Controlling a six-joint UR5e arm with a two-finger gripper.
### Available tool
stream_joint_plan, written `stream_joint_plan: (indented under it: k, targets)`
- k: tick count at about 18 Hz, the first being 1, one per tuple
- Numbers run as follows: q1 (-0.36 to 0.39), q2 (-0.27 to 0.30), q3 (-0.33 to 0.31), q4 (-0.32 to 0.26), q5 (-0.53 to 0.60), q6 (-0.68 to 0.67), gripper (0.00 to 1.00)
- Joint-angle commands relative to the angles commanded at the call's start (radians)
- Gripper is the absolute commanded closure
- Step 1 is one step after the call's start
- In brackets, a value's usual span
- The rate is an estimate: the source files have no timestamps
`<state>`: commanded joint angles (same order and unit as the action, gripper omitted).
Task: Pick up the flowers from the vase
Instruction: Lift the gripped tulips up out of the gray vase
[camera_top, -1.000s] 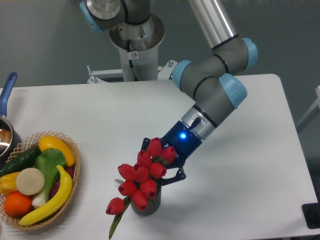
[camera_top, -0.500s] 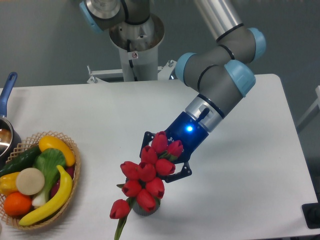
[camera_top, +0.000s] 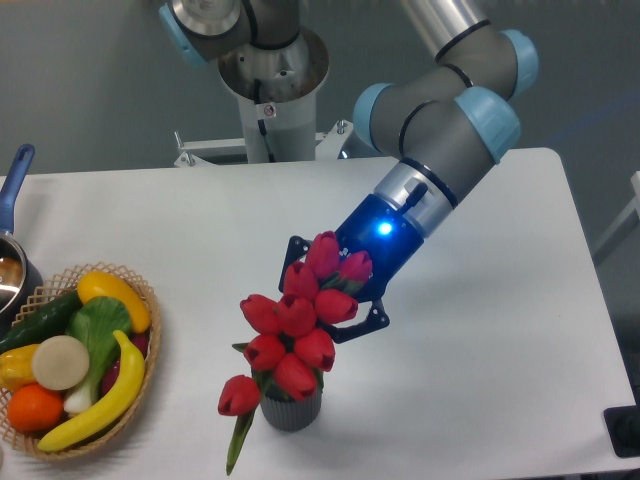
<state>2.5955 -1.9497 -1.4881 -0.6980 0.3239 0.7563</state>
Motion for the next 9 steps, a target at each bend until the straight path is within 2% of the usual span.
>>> stream_joint_plan:
  k: [3,9]
  targets:
    - [0.000,-0.011,0.038,0.000,-0.025,-0.003,1.00]
    - [0.035,-0.006,0.046,0.000,-0.049,-0.012,1.00]
